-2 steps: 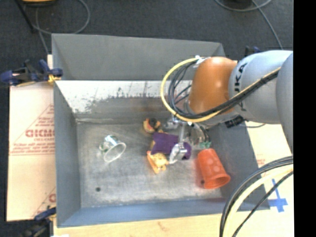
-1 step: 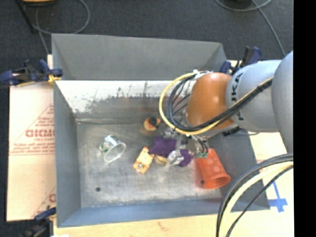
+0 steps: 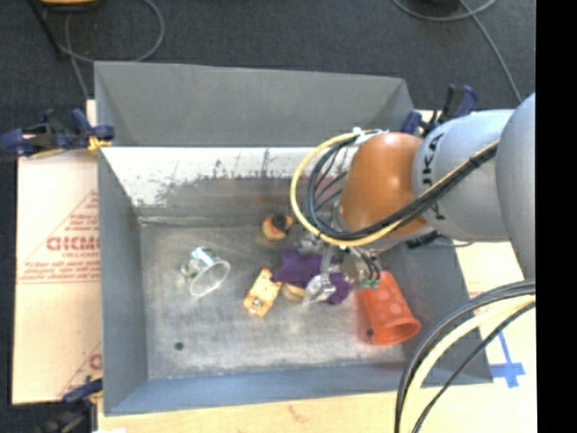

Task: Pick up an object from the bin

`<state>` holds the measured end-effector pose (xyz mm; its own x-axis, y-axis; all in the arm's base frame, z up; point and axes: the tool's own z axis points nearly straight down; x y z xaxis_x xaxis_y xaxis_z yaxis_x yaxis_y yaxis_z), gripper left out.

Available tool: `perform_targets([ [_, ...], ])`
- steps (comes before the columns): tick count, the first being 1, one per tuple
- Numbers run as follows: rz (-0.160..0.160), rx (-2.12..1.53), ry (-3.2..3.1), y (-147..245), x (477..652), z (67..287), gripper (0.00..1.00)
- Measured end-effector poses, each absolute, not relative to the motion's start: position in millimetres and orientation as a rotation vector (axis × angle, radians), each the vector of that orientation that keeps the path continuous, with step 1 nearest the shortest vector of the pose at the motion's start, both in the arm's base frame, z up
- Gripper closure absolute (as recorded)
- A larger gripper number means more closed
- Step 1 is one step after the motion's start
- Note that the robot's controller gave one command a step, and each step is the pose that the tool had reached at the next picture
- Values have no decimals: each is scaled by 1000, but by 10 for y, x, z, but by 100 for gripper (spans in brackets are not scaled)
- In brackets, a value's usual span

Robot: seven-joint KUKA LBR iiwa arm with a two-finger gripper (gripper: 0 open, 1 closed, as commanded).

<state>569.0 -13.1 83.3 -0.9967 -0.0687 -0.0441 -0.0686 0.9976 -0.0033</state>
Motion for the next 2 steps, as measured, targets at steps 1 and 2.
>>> perform_targets([
  [1, 1, -91, 3144, -133, 5607, 1147, 100],
  [2, 0, -89, 3138, 60, 5492, 1485, 100],
])
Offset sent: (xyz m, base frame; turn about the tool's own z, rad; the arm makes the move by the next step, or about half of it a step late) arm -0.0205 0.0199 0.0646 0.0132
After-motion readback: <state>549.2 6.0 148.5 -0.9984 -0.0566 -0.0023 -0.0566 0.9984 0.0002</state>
